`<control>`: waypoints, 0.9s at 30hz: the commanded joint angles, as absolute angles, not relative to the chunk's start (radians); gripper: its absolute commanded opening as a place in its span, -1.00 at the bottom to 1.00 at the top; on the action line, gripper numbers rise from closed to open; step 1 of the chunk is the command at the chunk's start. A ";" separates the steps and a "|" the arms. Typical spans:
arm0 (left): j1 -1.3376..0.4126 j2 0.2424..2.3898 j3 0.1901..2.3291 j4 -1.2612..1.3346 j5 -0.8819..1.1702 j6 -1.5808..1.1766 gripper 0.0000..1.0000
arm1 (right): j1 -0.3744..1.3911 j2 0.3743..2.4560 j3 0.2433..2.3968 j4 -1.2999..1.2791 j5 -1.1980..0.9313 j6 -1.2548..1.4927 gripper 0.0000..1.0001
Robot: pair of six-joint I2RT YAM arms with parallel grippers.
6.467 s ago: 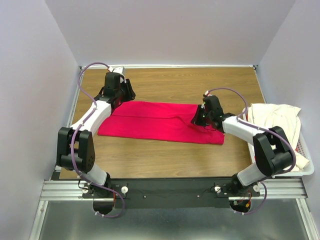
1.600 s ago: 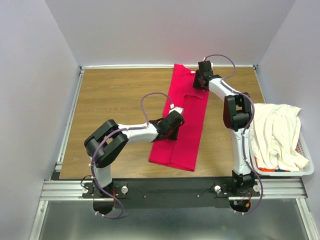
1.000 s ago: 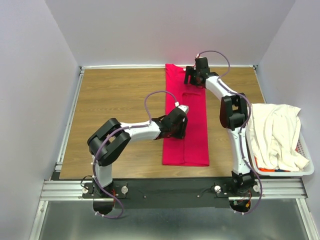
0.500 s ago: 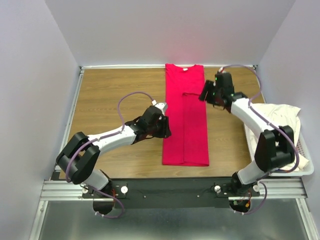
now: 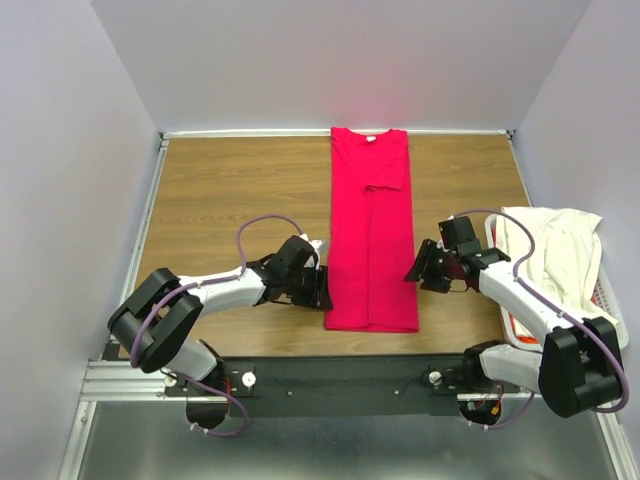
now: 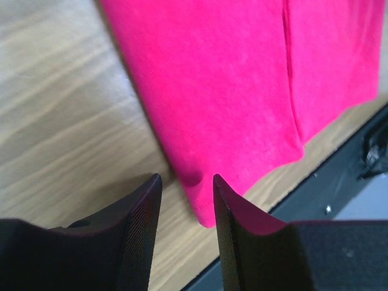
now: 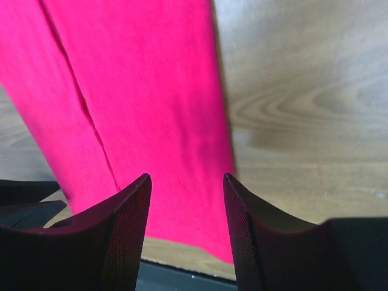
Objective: Fold and stack the t-shirts
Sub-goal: Fold the tshirt
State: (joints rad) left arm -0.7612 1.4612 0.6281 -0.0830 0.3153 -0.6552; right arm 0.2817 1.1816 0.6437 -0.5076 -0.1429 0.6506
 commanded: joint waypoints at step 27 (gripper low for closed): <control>-0.822 1.450 0.540 -0.089 0.414 -0.701 -0.21 | 0.282 1.106 0.477 -0.739 -0.290 0.790 -0.02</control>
State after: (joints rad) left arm -0.8120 1.4399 0.5632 -0.0483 0.4217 -0.6983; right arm 0.2817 1.0969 0.4870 -0.7101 -0.2817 0.7704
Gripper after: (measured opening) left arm 0.410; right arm 0.501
